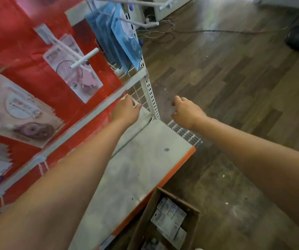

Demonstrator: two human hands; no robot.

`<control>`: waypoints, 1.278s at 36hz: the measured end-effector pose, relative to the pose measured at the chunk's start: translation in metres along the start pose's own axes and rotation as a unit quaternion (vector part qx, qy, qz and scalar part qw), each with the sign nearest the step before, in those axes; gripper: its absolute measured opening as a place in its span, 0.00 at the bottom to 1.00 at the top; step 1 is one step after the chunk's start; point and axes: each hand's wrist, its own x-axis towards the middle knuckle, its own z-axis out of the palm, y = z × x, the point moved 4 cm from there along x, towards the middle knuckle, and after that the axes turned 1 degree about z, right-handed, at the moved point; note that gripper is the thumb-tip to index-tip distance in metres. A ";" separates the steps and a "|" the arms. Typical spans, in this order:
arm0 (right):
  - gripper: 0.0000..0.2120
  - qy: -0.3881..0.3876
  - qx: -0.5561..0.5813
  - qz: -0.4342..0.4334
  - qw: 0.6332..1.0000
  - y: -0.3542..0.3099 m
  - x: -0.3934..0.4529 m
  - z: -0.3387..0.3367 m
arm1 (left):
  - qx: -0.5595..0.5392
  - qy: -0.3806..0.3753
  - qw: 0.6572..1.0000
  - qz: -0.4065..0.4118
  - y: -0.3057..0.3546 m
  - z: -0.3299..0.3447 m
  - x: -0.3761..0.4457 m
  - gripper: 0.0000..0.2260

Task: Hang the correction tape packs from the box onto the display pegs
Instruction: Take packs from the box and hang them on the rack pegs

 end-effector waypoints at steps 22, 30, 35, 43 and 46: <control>0.21 -0.104 0.077 0.144 0.981 -0.008 -0.146 0.254 | 0.112 -0.273 0.937 0.184 -0.138 0.180 -0.171 0.16; 0.23 -0.189 0.098 0.210 0.954 0.004 -0.219 0.373 | 0.122 -0.377 0.901 0.180 -0.201 0.270 -0.257 0.13; 0.21 -0.230 0.086 0.225 0.943 0.012 -0.253 0.434 | 0.107 -0.423 0.886 0.158 -0.236 0.321 -0.308 0.12; 0.23 -0.266 0.084 0.234 0.931 0.031 -0.273 0.508 | 0.061 -0.474 0.872 0.105 -0.281 0.383 -0.359 0.12; 0.23 -0.272 0.079 0.237 0.929 0.043 -0.273 0.538 | 0.061 -0.474 0.875 0.078 -0.291 0.412 -0.368 0.16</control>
